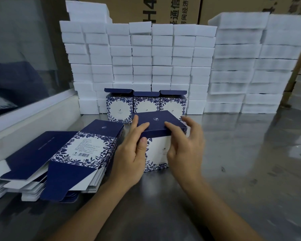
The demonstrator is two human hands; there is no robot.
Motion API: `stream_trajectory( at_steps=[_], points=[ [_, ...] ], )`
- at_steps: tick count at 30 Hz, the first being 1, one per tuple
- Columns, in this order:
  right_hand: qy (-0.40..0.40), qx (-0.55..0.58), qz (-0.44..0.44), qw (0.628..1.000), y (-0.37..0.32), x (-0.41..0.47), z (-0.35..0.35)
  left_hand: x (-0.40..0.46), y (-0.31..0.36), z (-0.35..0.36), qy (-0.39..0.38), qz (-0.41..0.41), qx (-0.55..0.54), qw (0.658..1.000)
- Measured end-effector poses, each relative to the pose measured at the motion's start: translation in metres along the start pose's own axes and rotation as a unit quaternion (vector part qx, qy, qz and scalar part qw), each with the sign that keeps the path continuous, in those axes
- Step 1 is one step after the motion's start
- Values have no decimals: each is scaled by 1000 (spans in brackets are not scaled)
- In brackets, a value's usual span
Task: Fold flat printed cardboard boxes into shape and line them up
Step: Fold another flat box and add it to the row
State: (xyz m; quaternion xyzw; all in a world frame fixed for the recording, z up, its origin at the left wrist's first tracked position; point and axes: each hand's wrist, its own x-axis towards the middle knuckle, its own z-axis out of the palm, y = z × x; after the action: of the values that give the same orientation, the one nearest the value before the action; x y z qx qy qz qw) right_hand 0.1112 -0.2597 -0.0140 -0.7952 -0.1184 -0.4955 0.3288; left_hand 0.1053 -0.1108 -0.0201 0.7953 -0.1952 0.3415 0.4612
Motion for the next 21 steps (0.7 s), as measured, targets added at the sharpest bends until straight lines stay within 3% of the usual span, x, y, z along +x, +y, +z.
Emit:
stream_trajectory(
  at_steps=[3, 7, 10, 14, 21],
  points=[
    [-31, -85, -64, 994, -12, -5, 3, -3, 3, 7, -45, 4, -53, 998],
    [-38, -107, -25, 993, -12, -4, 9, -3, 2, 5, -79, -31, -91, 992],
    [-28, -155, -10, 987, 3, 2, 13, -7, -4, 3, -147, -63, -7, 987],
    [8, -208, 20, 978, 32, 9, 16, -7, -20, -4, -230, -30, 244, 942],
    [53, -262, 82, 960, 80, 21, 27, -6, -27, 1, -219, -49, 287, 931]
  ],
)
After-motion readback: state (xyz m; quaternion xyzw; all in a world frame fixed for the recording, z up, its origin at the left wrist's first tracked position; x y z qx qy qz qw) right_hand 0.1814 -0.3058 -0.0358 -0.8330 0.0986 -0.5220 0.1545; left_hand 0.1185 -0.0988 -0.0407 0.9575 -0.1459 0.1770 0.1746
